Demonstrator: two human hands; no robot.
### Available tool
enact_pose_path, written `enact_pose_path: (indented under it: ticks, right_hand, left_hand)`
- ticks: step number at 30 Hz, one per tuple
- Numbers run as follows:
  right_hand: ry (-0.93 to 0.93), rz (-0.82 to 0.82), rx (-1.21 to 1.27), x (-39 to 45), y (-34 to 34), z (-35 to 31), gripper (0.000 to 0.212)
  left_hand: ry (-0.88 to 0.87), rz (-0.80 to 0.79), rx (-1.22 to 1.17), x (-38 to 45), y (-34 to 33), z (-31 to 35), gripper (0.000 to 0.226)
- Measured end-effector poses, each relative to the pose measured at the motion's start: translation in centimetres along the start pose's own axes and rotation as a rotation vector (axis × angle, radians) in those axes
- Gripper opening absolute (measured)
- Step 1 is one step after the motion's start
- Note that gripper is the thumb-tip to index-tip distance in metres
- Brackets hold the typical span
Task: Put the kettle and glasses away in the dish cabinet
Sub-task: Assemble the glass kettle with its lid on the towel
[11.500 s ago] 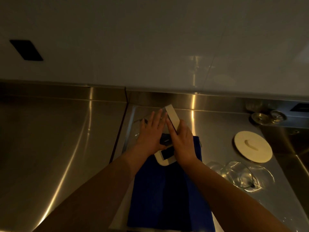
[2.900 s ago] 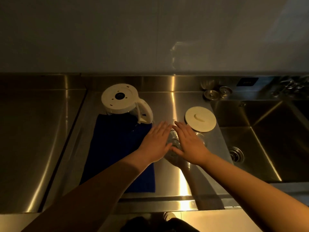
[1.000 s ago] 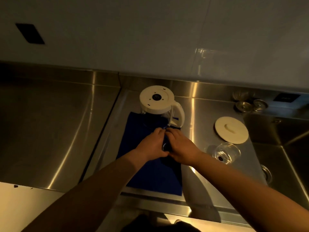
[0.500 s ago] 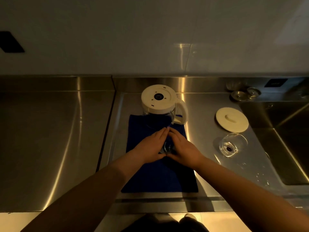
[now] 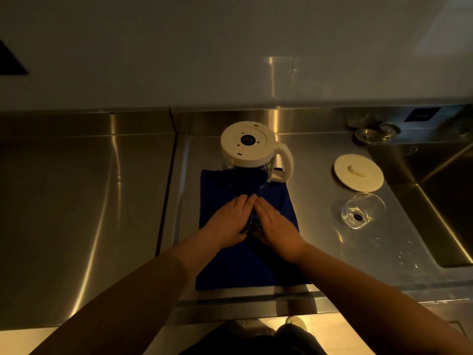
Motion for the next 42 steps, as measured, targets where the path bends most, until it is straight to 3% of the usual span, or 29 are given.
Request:
enact_pose_path:
  ticks: [7, 22, 31, 38, 42]
  right_hand:
    - [0.052, -0.077, -0.127, -0.6, -2.0, 1.3, 0.07]
    - [0.128, -0.106, -0.208, -1.0, -1.6, 1.3, 0.063]
    - [0.123, -0.097, -0.347, -0.2, -2.1, 2.4, 0.074]
    - [0.229, -0.019, -0.384, -0.2, -0.3, 1.3, 0.067]
    - [0.301, -0.009, -0.395, -0.2, 2.7, 1.5, 0.067]
  left_hand:
    - [0.029, -0.038, 0.139, -0.1, -0.9, -0.6, 0.079]
    - [0.062, -0.193, 0.548, -0.4, -2.9, -0.1, 0.085]
    - [0.098, -0.238, 0.535, 0.9, -2.6, 0.3, 0.089]
    - [0.1, -0.195, 0.485, 0.8, -2.1, 0.7, 0.086]
    - [0.074, -0.094, 0.44, 1.4, -1.0, 1.5, 0.084]
Point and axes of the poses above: each hand's wrist, its own x-axis towards the middle knuckle, its own y-axis out of the back of the hand, z = x × y, the point moved 9 cm from there along x, towards the middle knuckle, and after that the axes turned 4 degrees about x, right-handed, at the moved point
